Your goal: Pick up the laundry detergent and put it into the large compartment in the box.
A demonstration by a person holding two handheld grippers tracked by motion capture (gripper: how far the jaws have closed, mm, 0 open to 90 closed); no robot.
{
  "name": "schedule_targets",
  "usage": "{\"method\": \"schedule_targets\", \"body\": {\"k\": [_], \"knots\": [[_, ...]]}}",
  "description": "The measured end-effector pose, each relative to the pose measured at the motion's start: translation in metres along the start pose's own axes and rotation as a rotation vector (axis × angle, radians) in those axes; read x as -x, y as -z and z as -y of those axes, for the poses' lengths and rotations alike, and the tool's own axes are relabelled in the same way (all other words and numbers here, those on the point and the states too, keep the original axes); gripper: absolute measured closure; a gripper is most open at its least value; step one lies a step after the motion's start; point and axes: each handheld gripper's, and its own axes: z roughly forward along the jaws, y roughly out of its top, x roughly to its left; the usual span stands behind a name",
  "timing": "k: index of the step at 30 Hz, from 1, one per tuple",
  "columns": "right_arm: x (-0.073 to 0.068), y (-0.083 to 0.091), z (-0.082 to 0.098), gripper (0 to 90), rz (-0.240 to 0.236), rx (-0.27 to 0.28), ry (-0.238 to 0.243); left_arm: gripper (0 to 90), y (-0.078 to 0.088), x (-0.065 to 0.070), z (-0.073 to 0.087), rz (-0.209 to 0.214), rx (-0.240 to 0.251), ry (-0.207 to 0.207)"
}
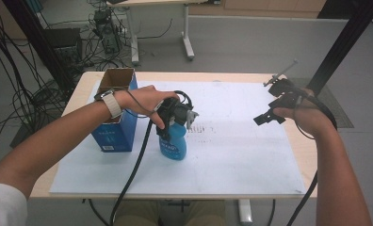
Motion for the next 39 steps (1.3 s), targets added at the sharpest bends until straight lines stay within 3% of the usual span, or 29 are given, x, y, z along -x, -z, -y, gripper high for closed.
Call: {"method": "schedule_targets", "body": {"k": [39], "knots": [[0.0008, -0.0011, 0.0016, 10.3, 0.0, 0.002, -0.001, 38.7, -0.0002, 0.0, 0.0006, 0.001, 0.002, -0.002]]}}
